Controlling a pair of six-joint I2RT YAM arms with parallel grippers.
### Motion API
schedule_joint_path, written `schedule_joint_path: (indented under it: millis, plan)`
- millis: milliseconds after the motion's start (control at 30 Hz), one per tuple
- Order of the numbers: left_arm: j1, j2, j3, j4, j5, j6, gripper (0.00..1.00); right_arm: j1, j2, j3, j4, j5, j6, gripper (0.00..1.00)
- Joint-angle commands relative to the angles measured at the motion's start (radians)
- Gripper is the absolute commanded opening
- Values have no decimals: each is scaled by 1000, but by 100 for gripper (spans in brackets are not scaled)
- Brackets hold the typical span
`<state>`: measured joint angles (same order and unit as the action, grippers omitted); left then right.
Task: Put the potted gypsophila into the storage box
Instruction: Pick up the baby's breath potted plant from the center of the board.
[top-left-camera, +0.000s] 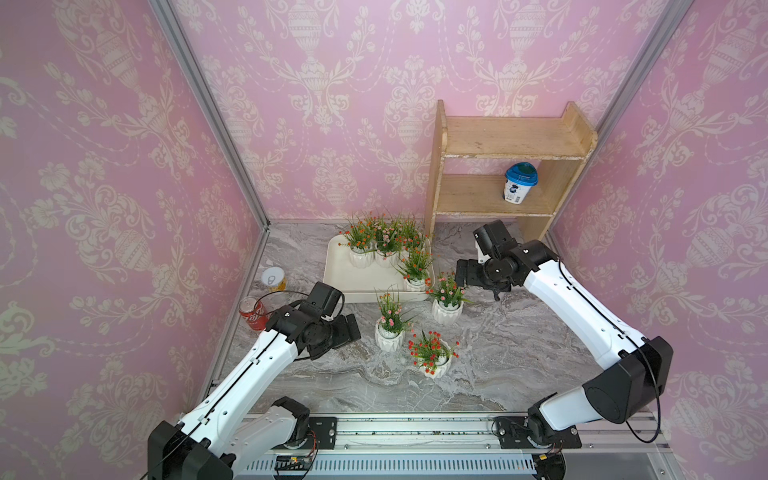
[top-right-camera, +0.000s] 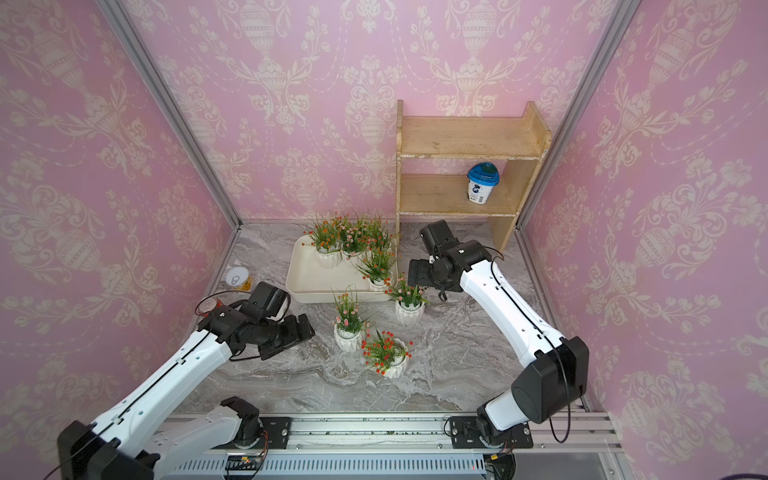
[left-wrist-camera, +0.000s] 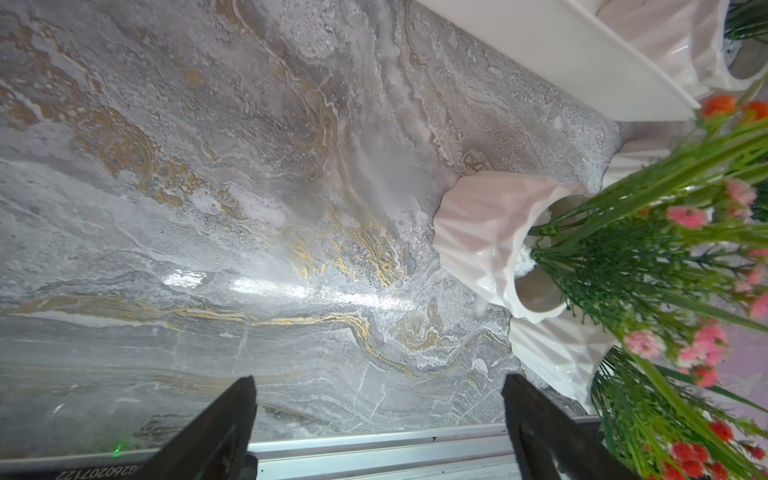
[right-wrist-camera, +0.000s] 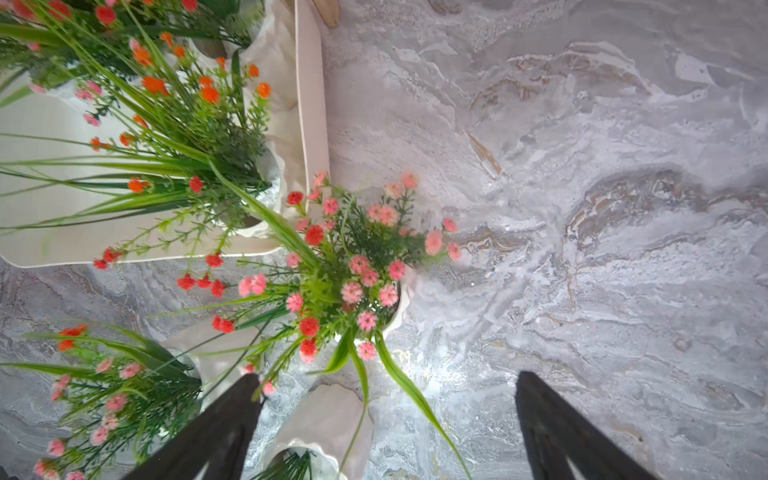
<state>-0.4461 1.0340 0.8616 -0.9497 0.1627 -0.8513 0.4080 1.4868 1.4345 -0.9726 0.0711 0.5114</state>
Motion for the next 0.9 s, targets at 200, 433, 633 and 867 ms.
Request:
schedule_joint_path:
  millis: [200, 433, 633, 867]
  plan:
    - [-74, 86, -21, 147, 6, -157, 93, -30, -89, -152, 76, -26, 44, 97]
    - [-99, 165, -13, 200, -3, -169, 91, -77, -117, -194, 86, -46, 29, 97]
    - [-111, 222, 0, 236, -3, -179, 91, -101, -123, -220, 97, -62, 14, 96]
    - [-117, 270, 10, 264, -7, -180, 90, -120, -121, -236, 110, -71, 2, 96]
